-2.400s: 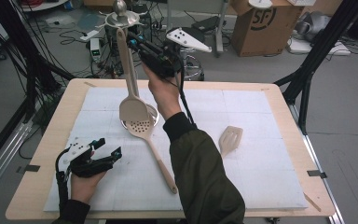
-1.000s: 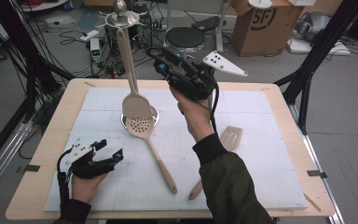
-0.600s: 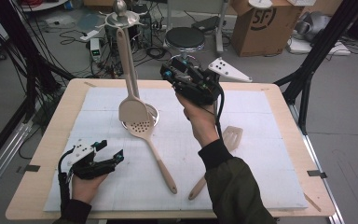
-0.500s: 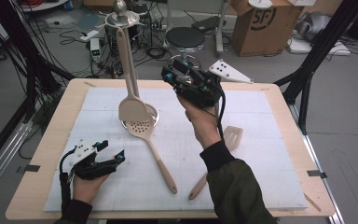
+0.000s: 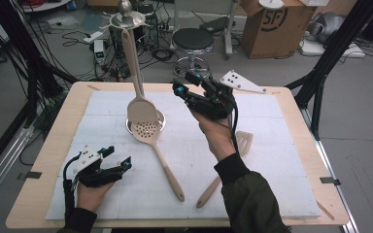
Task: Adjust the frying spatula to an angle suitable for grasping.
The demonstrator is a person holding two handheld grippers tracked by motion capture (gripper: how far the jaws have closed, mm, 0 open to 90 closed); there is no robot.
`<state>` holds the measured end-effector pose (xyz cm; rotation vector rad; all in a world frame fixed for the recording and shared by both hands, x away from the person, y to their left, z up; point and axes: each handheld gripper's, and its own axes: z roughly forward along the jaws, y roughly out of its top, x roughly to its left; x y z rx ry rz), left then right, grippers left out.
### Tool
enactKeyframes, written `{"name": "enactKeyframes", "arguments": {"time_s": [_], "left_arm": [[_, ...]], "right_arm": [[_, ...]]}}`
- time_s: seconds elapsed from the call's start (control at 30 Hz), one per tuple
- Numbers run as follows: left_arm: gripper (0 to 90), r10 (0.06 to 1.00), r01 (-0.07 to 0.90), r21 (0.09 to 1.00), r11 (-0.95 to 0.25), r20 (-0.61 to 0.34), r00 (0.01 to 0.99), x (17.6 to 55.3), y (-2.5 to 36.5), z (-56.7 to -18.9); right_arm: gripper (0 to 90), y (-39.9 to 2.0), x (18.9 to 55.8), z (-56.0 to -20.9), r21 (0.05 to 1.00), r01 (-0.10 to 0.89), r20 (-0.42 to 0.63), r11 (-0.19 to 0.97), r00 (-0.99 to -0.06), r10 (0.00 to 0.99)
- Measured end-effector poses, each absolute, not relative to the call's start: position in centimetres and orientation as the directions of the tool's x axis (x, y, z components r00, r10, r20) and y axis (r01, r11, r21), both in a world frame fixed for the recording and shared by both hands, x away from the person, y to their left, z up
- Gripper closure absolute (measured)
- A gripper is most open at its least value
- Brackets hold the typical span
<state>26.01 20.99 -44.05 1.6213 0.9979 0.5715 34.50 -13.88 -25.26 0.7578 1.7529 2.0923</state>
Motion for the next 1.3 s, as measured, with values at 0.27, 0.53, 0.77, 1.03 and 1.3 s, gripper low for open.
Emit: {"name": "enactKeyframes", "arguments": {"time_s": [0.27, 0.53, 0.77, 1.03, 1.3], "left_arm": [[22.3, 0.832, 0.315, 0.949, -0.022, -0.157, 0.531, 26.0, 21.3, -44.0], [22.3, 0.828, 0.321, 0.947, 0.012, -0.189, 0.528, 26.1, 21.6, -44.1], [22.3, 0.828, 0.319, 0.948, 0.011, -0.187, 0.528, 26.1, 21.5, -44.1], [22.4, 0.827, 0.314, 0.949, 0.004, -0.179, 0.532, 26.0, 21.5, -44.1], [22.4, 0.825, 0.306, 0.952, 0.006, -0.177, 0.536, 26.0, 21.6, -44.2]], "right_arm": [[41.1, -14.9, 34.0, -26.7, 0.974, 0.125, 0.211, -0.187, -0.800, 0.562], [41.0, -16.1, 32.8, -28.2, 0.979, 0.141, 0.203, -0.151, -0.791, 0.577], [40.7, -17.5, 32.1, -30.1, 0.977, 0.172, 0.213, -0.126, -0.776, 0.593], [40.4, -18.5, 31.8, -31.4, 0.973, 0.200, 0.230, -0.116, -0.765, 0.601], [40.4, -19.0, 31.1, -32.9, 0.974, 0.211, 0.219, -0.084, -0.769, 0.601]]}}
